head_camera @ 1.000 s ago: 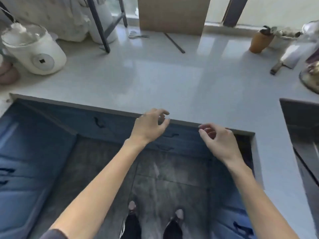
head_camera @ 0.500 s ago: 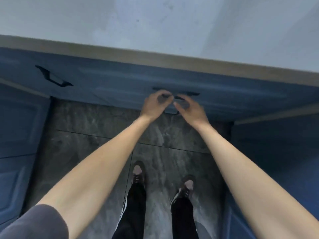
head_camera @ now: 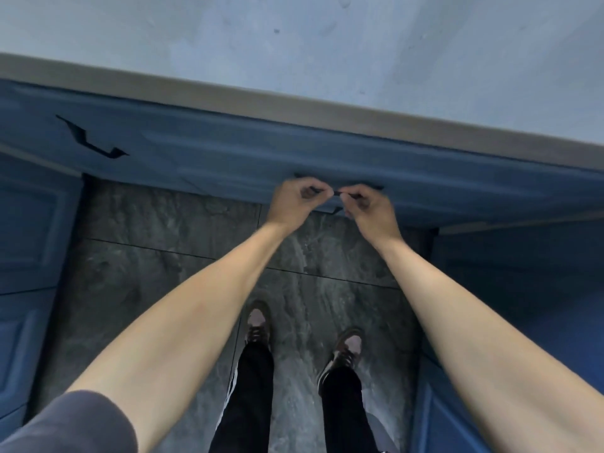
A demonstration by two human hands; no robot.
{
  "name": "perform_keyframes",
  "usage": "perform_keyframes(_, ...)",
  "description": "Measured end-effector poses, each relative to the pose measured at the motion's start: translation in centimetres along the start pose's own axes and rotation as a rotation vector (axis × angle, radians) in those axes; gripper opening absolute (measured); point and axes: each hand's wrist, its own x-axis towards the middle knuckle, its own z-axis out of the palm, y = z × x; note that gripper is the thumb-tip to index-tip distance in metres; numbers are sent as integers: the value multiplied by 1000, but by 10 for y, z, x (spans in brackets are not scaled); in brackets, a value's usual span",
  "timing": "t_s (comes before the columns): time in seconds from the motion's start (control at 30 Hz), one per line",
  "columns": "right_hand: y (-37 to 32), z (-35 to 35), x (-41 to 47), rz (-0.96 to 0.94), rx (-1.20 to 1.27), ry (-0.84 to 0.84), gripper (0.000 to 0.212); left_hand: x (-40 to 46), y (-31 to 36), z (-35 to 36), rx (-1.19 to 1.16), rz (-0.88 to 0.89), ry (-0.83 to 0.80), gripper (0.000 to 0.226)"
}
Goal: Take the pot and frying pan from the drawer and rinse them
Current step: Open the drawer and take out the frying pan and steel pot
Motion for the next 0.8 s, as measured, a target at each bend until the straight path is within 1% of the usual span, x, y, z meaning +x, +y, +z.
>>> perform_keyframes(0.13,0,5,-25,92,51,8,14,-25,2,0,-46,-85,-21,9)
perform_keyframes(0.23,2,14,-51,164,21,23,18,-45,-7,-1,-73,-148,-77,6)
perform_keyframes(0.3,6,19,-70,198,23,24,24,-62,-18,1,-81,-173,-123,14)
perform_keyframes(0.37,11,23,-90,239,42,16,23,-78,-31,3,-91,-176,-159,27)
perform_keyframes(0.4,14,24,-98,267,57,16,22,-86,-36,3,-87,-180,-167,28)
perform_keyframes(0.5,22,29,-119,341,124,51,17,-103,-43,6,-77,-205,-148,18)
perform_keyframes(0.63,25,43,-135,349,207,155,22,-123,-46,13,-131,-173,-86,23)
perform_keyframes(0.73,26,48,-143,347,250,166,13,-128,-46,15,-116,-163,-98,22)
perform_keyframes(0.8,28,49,-149,329,235,158,13,-133,-44,15,-91,-159,-126,16)
